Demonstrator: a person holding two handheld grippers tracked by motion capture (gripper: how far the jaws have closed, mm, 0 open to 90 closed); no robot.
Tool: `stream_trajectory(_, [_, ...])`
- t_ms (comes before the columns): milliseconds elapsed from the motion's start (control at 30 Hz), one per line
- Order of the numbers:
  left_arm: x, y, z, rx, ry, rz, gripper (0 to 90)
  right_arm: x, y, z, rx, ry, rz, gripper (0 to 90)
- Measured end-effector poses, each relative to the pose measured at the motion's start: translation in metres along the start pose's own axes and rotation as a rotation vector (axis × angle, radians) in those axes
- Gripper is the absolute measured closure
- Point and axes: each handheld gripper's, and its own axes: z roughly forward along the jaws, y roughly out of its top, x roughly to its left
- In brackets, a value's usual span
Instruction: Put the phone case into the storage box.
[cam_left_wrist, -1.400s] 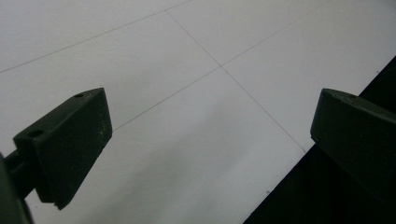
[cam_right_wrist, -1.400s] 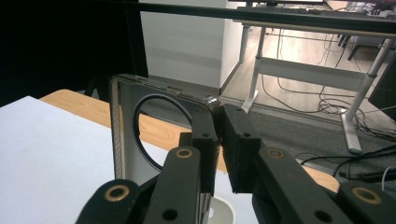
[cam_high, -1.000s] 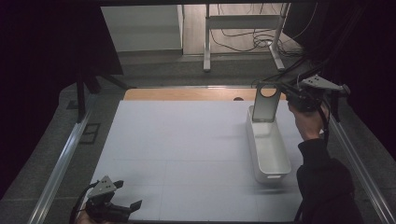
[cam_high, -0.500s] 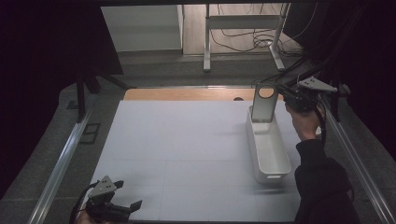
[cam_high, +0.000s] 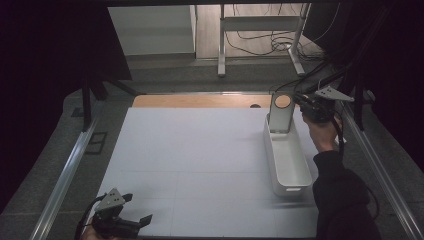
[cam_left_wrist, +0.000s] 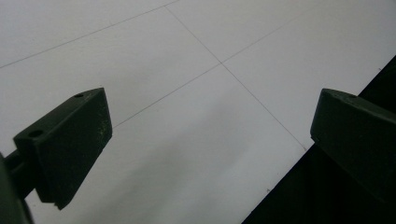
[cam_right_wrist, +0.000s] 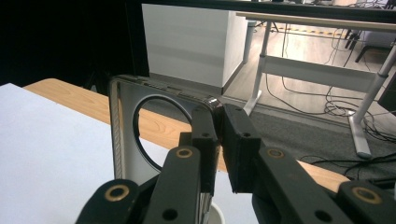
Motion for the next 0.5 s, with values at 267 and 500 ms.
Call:
stream_trajectory(267, [0.000, 0.000, 0.000, 0.003, 0.001, 0.000, 0.0, -0.002, -0.005, 0.005, 0.002, 0.000, 0.006, 83.2])
stream_trajectory(500, [0.000, 0.000, 0.000, 0.002, -0.001, 0.000, 0.0, -0.002, -0.011, 0.010, 0.004, 0.000, 0.002, 83.2])
